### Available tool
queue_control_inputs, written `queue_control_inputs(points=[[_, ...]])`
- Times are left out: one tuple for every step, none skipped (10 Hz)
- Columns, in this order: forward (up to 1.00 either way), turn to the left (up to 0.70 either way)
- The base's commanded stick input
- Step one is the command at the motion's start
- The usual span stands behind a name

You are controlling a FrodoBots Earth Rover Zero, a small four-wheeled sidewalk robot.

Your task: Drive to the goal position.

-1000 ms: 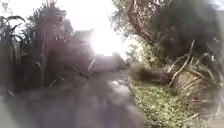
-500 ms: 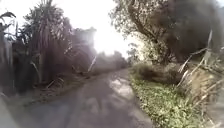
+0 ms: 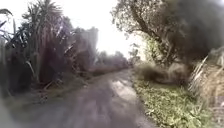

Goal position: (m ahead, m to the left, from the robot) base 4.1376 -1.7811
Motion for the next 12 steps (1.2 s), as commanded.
queue_control_inputs(points=[[0.5,0.0],[0.5,0.0],[0.5,0.0],[0.5,0.0],[0.5,-0.03],[0.5,-0.39],[0.5,-0.5],[0.5,-0.5],[0.5,-0.5],[0.5,-0.5],[0.5,-0.5],[0.5,-0.5]])
